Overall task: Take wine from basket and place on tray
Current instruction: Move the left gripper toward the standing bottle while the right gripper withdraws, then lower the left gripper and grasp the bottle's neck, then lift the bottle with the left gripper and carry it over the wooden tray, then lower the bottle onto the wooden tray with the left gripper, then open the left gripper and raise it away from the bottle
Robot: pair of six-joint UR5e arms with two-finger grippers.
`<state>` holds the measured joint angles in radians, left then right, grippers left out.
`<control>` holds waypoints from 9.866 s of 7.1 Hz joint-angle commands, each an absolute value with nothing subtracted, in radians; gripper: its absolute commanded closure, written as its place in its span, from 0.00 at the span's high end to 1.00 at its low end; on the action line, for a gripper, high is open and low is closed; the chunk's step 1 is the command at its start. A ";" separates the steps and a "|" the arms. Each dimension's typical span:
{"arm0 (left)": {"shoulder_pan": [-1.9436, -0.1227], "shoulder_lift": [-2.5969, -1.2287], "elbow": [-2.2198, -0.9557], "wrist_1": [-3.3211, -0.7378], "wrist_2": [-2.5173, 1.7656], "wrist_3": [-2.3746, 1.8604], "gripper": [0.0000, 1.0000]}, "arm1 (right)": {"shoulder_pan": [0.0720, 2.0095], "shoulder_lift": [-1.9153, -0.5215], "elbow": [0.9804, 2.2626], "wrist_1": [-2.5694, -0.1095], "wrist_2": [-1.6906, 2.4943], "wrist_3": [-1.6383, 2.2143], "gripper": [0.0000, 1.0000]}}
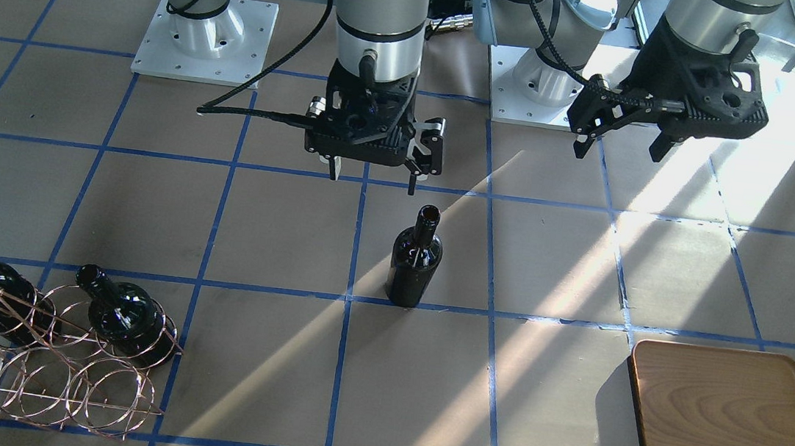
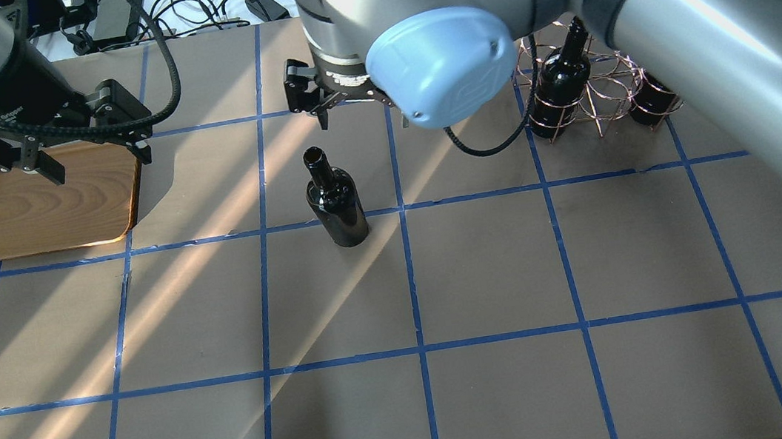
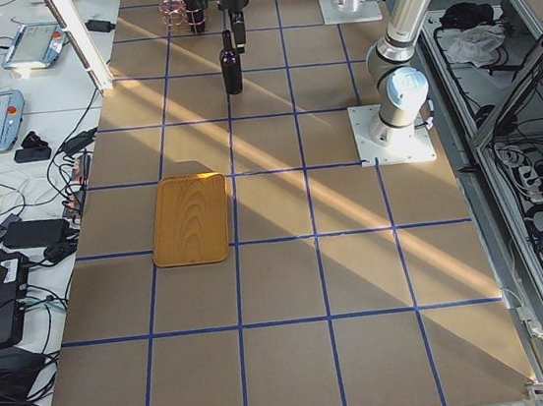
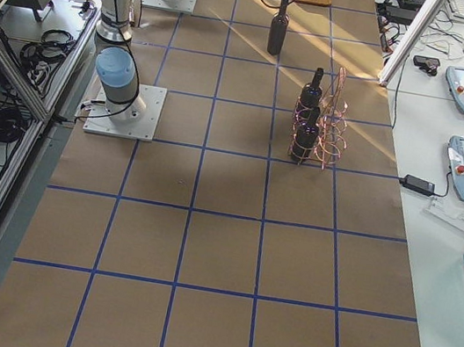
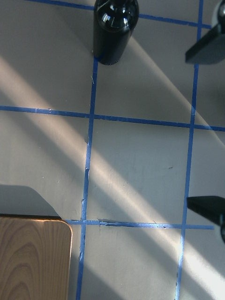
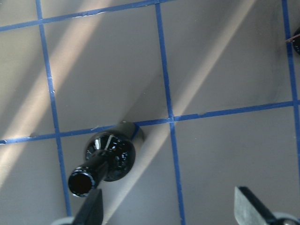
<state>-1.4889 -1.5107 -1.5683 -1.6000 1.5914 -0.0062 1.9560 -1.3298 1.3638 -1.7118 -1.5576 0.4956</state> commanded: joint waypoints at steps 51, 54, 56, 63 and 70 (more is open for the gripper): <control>-1.032 -2.071 -1.187 -1.370 1.548 0.652 0.00 | 1.566 -1.562 1.494 -1.632 -1.552 0.069 1.00; -1.032 -2.074 -1.193 -1.370 1.525 0.650 0.05 | 1.566 -1.562 1.494 -1.632 -1.552 0.069 1.00; -1.032 -2.075 -1.193 -1.370 1.538 0.652 0.10 | 1.566 -1.562 1.494 -1.632 -1.552 0.069 1.00; -1.084 -1.826 -1.225 -1.711 1.549 0.451 1.00 | 1.566 -1.562 1.494 -1.632 -1.552 0.069 1.00; -1.606 -1.592 -1.443 -1.604 1.534 0.014 1.00 | 1.566 -1.562 1.494 -1.632 -1.552 0.069 1.00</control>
<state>-1.5379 -1.6027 -1.4035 -1.6680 1.5307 0.0491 1.5662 -1.5616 1.4941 -1.6326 -1.5524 0.0690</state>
